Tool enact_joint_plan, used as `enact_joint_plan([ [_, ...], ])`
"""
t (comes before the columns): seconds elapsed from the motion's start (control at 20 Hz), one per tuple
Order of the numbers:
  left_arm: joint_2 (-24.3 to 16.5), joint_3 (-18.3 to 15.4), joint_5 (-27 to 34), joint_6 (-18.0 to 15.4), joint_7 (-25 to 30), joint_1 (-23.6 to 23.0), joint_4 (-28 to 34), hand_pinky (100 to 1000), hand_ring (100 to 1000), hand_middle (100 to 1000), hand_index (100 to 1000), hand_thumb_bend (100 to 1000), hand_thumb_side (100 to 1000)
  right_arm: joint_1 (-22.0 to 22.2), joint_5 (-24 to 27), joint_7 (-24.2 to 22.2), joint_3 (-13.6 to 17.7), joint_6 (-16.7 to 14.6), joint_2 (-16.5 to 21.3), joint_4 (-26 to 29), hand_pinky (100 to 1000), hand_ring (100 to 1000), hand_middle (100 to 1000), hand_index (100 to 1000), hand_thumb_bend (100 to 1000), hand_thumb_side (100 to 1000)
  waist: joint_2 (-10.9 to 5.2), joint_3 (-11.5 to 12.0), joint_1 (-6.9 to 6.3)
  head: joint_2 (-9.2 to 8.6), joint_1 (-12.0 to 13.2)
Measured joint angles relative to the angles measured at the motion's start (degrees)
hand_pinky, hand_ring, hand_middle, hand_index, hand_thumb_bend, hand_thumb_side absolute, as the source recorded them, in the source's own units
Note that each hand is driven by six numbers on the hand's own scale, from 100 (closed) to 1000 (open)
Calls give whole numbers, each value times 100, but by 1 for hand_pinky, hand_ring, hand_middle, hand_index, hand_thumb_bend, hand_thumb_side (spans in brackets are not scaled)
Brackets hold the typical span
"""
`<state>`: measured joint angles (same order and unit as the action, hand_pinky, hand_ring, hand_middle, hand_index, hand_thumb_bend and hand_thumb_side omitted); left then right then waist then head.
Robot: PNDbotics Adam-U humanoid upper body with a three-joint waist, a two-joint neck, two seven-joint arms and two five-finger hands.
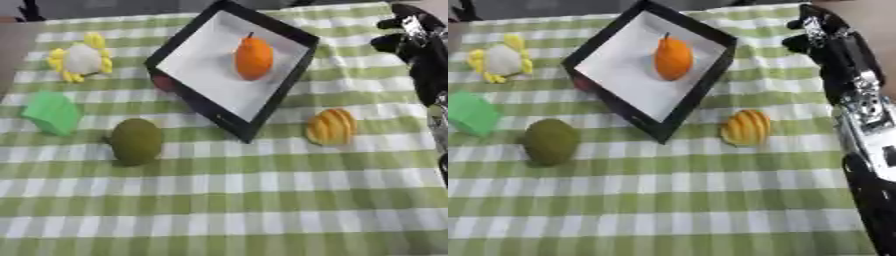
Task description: Pick up objects on the table and place them in the box.
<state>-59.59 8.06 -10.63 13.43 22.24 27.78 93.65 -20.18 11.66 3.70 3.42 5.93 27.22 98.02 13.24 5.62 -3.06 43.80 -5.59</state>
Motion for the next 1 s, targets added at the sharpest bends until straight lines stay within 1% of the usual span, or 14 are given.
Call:
enact_joint_plan([
  [0.1, -99, 75, -84, -5, 703, 118, 25, 757, 723, 740, 828, 567, 526, -4, -3, 2, -2, -9, 24, 0, 766, 653, 692, 866, 100, 667, 0, 4, 0, 1, -12],
  [0.2, -145, 136, -181, -12, 1222, 245, 39, 757, 726, 742, 830, 576, 531, -7, -3, 0, -15, -12, 43, 0, 766, 653, 692, 866, 100, 671, 0, 11, 0, 1, -12],
  [0.35, -150, 288, -307, -34, 1749, 460, 47, 757, 732, 744, 832, 595, 534, -6, -3, -8, -32, -20, 60, 0, 766, 653, 692, 866, 100, 673, 0, 13, 0, 1, -3],
  [0.4, -151, 351, -351, -46, 1880, 521, 46, 766, 751, 762, 839, 623, 522, -5, -3, -10, -34, -21, 60, -1, 765, 651, 690, 865, 100, 674, 0, 13, 0, 1, 8],
  [0.65, -149, 591, -760, -110, 2195, 709, 50, 780, 771, 779, 854, 638, 517, 1, -3, -11, -69, -21, 60, -31, 765, 651, 690, 864, 100, 677, 0, -16, -28, 1, 33],
  [1.0, -41, 855, -916, -200, 2419, 1086, -136, 783, 776, 784, 859, 652, 518, 4, -3, -24, -100, -22, 60, -35, 765, 651, 690, 865, 100, 681, 0, -31, -29, 1, 65],
])
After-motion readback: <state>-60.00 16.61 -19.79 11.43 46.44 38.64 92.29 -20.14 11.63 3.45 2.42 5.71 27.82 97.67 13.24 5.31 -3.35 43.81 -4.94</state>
